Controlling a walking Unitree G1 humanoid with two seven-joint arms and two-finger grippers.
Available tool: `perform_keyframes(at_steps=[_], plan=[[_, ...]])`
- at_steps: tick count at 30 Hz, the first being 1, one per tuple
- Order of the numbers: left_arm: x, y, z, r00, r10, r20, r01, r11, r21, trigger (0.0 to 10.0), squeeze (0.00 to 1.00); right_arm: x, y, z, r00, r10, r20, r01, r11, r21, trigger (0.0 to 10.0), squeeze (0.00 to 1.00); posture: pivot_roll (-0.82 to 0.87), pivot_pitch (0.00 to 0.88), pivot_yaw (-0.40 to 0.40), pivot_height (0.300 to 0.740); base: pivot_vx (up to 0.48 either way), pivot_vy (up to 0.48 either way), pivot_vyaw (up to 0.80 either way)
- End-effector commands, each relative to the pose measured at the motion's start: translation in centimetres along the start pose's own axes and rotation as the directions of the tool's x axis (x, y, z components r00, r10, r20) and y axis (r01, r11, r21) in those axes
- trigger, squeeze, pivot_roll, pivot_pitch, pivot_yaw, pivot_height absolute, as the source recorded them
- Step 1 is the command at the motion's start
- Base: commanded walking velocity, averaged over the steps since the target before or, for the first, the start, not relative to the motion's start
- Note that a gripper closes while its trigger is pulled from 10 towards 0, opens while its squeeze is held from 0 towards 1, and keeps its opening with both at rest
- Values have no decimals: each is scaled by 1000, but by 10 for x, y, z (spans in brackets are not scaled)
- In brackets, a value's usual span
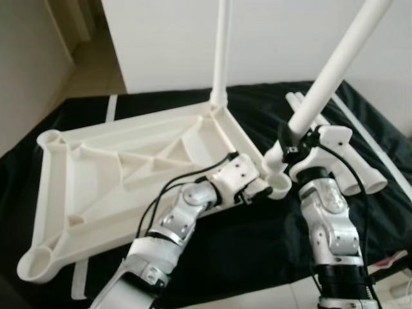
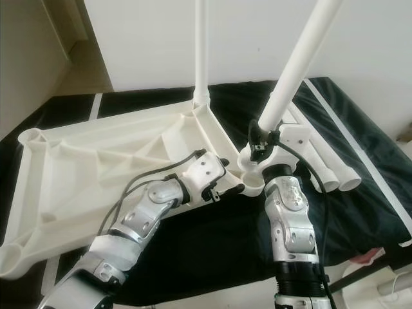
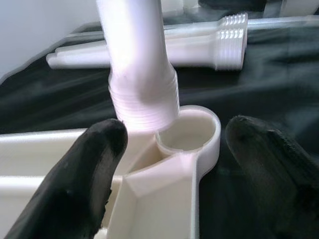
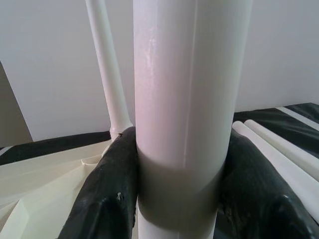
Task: Building children table
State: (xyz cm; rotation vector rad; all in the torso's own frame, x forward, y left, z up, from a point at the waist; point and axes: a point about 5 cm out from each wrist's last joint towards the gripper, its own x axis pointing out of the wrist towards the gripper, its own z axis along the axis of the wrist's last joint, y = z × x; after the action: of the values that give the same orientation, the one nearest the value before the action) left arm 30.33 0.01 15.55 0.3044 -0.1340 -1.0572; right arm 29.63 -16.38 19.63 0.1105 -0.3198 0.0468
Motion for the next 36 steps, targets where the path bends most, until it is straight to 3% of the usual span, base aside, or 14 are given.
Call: perform_keyframes(at_steps=[1, 6, 7, 16, 24, 36], plan=[[-14, -3, -8, 1000, 11, -5, -11, 1000, -21, 10000, 0, -10, 0, -4, 999, 24, -36, -24, 1000, -3, 10000, 0, -44, 0, -13, 740, 0, 0, 0], [-18, -6, -12, 1000, 1, -14, -1, 1000, -14, 10000, 0, -14, 0, -6, 998, 33, -46, -33, 999, -9, 10000, 0, -44, 0, -18, 740, 0, 0, 0], [-22, -14, -15, 999, -39, -28, 38, 999, -26, 10000, 0, -20, -1, -7, 998, 39, -57, -41, 999, -21, 10000, 0, -46, 0, -20, 740, 0, 0, 0], [-30, -28, -21, 990, -128, -56, 123, 989, -79, 10000, 0, -30, -6, -13, 995, 44, -90, -50, 997, -63, 10000, 0, -53, 0, -21, 740, 0, 0, 0], [-31, -30, -15, 991, -122, -56, 117, 990, -72, 10000, 0, -33, -18, -16, 994, 15, -113, -26, 995, -94, 10000, 0, -53, 0, -18, 740, 0, 0, 0], [-33, -31, -12, 990, -125, -63, 121, 990, -67, 10000, 0, -30, -23, -20, 991, 23, -128, -40, 991, -129, 10000, 0, -52, 0, -15, 740, 0, 0, 0]])
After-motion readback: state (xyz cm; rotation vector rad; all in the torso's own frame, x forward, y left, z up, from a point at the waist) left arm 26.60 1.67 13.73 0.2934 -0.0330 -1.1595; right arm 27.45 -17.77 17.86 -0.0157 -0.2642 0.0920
